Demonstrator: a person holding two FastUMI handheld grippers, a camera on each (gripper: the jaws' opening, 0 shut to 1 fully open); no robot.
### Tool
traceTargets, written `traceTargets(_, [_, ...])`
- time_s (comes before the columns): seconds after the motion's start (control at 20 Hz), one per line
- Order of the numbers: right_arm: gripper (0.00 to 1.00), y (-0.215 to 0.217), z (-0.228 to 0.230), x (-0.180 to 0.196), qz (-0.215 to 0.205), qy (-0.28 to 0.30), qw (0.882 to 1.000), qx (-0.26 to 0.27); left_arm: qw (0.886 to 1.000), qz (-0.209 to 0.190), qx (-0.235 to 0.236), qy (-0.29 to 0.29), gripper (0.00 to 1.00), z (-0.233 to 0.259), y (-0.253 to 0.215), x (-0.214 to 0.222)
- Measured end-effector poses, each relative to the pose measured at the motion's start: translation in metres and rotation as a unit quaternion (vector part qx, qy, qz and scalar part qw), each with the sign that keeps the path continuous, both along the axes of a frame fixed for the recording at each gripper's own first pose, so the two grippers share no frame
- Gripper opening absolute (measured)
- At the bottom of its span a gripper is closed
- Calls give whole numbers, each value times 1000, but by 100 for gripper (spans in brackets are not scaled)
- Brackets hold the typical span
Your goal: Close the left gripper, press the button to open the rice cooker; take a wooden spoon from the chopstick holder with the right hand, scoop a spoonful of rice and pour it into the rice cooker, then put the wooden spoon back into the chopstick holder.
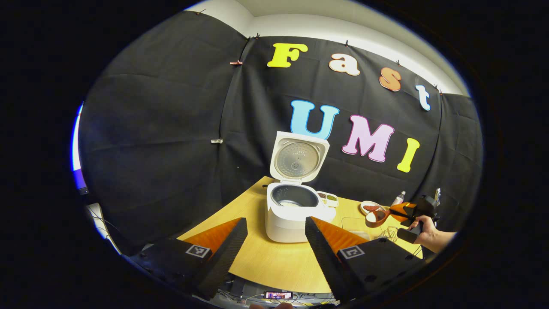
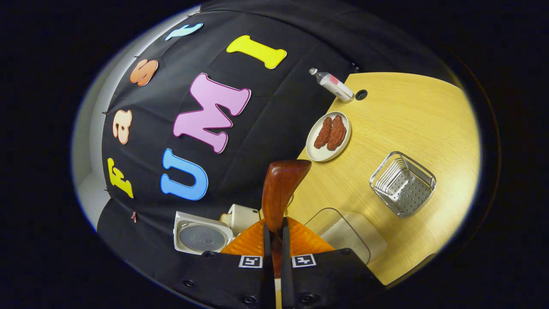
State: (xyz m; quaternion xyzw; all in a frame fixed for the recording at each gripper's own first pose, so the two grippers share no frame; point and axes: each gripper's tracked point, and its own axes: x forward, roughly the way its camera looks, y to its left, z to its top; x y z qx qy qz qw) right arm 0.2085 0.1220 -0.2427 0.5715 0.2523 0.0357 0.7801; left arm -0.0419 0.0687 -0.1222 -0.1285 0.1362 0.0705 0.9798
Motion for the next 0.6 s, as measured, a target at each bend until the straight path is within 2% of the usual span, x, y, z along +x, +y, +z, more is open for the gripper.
traceTargets(0.3, [10,48,69,11,15,-36,999,33,1000,0,-12,-1,94,-11,4,-3])
traceTargets(0.6, [10,123,131,26,43,-70,994,67,1000,9,-14,8,94,-27,16,-13])
